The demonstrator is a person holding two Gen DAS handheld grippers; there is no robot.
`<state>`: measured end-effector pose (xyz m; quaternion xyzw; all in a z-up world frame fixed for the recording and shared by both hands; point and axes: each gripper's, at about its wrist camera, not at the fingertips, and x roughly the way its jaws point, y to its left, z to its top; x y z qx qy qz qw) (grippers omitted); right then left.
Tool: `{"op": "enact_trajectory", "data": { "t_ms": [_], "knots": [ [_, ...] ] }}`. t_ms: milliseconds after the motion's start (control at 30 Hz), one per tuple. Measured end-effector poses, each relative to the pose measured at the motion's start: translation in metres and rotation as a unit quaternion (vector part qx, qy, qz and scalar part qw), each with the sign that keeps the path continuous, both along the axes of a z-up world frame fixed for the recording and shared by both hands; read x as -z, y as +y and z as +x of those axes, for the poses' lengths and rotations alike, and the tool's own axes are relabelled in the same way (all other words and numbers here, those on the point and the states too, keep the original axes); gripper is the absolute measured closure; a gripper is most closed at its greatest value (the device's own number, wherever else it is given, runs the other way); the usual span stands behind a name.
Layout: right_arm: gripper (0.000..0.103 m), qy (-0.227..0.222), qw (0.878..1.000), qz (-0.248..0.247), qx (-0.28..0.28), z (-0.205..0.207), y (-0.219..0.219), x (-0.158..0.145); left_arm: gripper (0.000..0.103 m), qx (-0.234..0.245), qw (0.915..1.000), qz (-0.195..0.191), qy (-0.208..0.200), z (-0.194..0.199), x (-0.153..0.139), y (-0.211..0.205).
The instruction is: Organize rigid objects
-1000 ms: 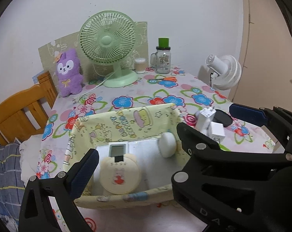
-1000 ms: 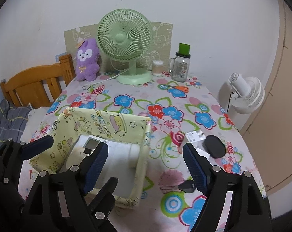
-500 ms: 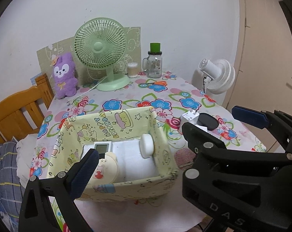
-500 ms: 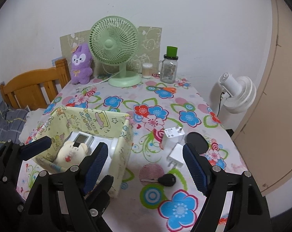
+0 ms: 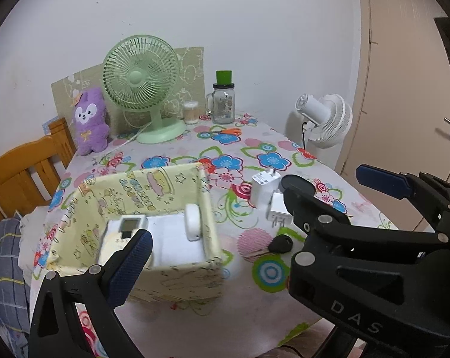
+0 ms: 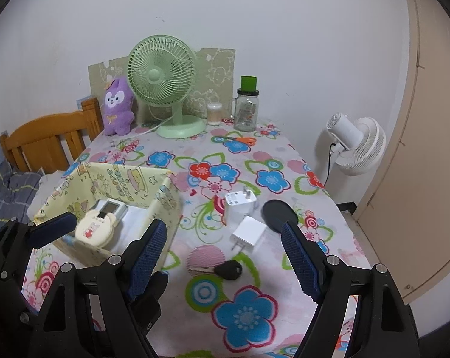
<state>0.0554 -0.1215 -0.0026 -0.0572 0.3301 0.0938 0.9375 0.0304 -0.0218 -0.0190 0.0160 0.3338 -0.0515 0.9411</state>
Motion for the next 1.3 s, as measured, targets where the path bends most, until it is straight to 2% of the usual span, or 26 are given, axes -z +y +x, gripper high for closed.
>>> {"op": "enact_trajectory", "data": {
  "t_ms": [700,900,1100,1300],
  "knots": [
    [0.038,0.047,0.999,0.006,0.014,0.027,-0.06,0.048,0.007,0.022,0.9993,0.004,0.032,0.027,0.043,-0.061],
    [0.038,0.06,0.998,0.005,0.02,0.036,-0.068,0.062,0.007,0.036,0.9987,0.002,0.035,0.035,0.056,-0.067],
    [0.038,0.075,0.997,0.014,0.022,0.045,-0.074,0.08,0.007,0.047,0.9979,0.041,0.019,0.034,0.066,-0.082],
    [0.038,0.09,0.995,0.017,0.029,0.052,-0.082,0.094,0.007,0.062,0.9968,0.027,0.043,0.046,0.078,-0.089]
  ]
}}
